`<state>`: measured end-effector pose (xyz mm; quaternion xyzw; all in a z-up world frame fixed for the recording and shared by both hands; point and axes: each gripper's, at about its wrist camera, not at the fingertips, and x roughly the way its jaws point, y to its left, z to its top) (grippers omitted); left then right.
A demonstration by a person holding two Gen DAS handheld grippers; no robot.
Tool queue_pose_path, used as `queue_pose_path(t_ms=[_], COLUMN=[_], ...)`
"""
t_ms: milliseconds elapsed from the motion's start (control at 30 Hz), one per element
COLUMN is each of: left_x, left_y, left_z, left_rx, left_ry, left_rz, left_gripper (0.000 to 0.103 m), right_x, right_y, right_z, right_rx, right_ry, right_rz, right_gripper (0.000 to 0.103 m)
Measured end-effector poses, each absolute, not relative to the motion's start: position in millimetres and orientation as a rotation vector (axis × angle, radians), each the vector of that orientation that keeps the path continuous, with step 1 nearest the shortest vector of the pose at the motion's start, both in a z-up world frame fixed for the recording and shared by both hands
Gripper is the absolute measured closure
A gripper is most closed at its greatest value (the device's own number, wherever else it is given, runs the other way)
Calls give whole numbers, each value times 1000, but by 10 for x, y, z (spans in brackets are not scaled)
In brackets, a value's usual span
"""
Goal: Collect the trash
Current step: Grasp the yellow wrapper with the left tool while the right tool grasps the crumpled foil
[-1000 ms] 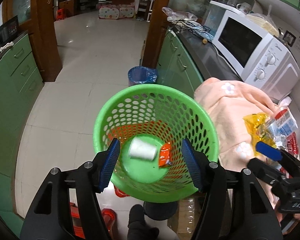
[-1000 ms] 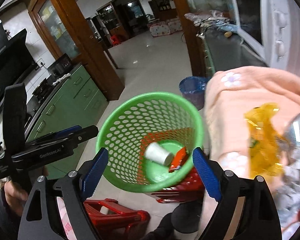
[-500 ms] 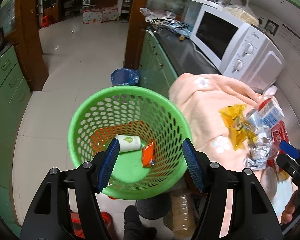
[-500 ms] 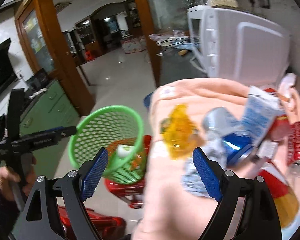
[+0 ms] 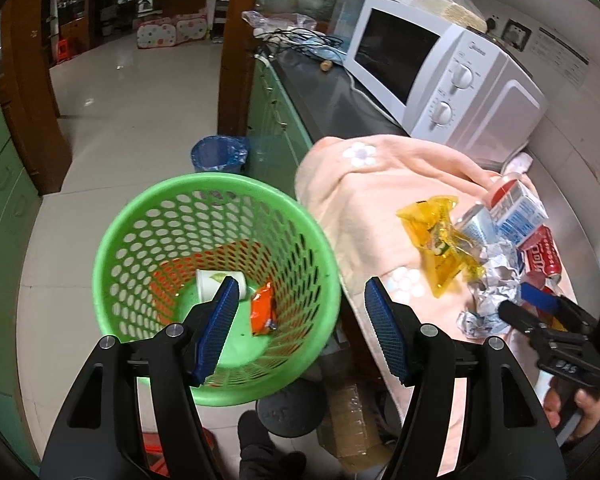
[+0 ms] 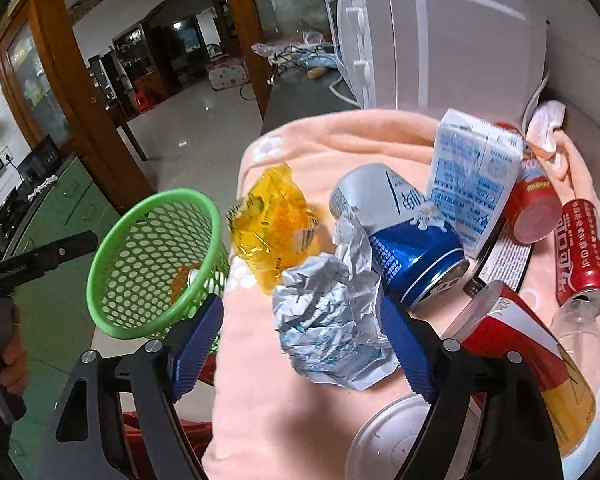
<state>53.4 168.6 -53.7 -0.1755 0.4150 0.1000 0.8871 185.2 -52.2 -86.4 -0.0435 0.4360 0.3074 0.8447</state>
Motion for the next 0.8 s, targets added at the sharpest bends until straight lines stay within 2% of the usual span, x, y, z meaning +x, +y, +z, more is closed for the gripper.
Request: queue_pose_path(t_ms=[200,367,467,800], left_x=[723,913,1019,1491], left_y=[1497,1322,1233,811], left_z=[-498,-500,-512,-601], left_rx=[-345,-327,-329,-319], left_ry=[864,873,883,925], left_rz=[161,118,87,-30], left_gripper=[38,38,38,38], right_x=[1932,1948,1956,1871], right_y=[-467,-477,-530,-746], right_z=[-1001,-1063,-1050,-886], right_rx=[-98,-124,-116,-46], right_ry=[946,952,951,930], right_rz=[634,621,618,631], right_gripper=[29,45,51,55])
